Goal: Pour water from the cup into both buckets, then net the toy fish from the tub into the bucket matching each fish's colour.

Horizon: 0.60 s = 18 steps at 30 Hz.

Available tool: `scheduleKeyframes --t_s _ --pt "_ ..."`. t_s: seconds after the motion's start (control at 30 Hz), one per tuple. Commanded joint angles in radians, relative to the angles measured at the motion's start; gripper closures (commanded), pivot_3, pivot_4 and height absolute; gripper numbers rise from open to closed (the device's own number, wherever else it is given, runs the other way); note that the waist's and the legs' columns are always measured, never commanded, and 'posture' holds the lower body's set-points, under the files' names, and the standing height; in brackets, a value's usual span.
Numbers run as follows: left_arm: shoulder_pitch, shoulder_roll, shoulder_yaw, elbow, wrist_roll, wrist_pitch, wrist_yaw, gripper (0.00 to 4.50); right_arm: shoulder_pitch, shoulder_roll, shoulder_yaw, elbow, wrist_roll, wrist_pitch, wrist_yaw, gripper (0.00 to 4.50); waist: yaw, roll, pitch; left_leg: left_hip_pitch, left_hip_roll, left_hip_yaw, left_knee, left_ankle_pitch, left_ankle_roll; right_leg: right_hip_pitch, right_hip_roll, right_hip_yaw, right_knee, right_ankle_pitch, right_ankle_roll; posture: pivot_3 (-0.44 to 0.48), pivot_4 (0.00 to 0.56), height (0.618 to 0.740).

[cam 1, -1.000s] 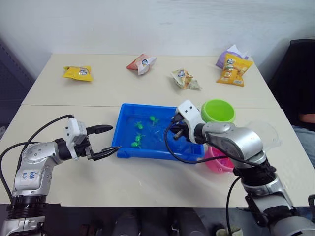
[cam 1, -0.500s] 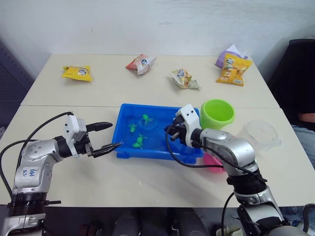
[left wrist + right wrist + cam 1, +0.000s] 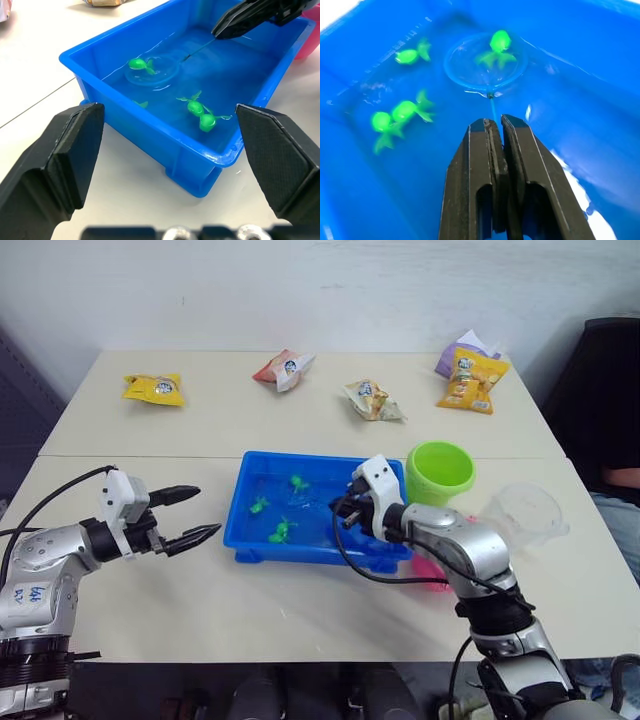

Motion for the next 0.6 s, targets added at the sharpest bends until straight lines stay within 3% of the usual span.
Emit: scheduleKeyframes --t_s 0.03,0.23,0.6 --pt "0.005 -0.003 0.029 -0.05 -0.033 0.005 0.011 0.02 0.032 -0.045 -0.022 -0.11 0.027 -0.037 0.061 4.5 0.0 0.0 0.0 0.0 0.0 0.0 0.0 0.0 0.0 0.0 0.0 0.0 0.0 0.0 0.0 0.0 0.15 0.74" --pt "-0.012 -0.011 0.013 -0.077 -0.051 0.014 0.012 0.02 0.114 -0.138 -0.08 -0.242 0.073 -0.07 0.137 4.5 0.0 0.0 0.0 0.0 0.0 0.0 0.0 0.0 0.0 0.0 0.0 0.0 0.0 0.0 0.0 0.0 0.15 0.74" --pt "-0.164 -0.082 -0.105 -0.07 -0.052 0.028 -0.016 0.02 0.321 -0.305 -0.351 -0.481 0.142 -0.158 0.169 4.5 0.025 0.0 0.0 0.0 0.0 0.0 0.0 0.0 0.0 0.001 0.001 0.0 -0.001 0.0 0.0 0.0 0.15 0.74"
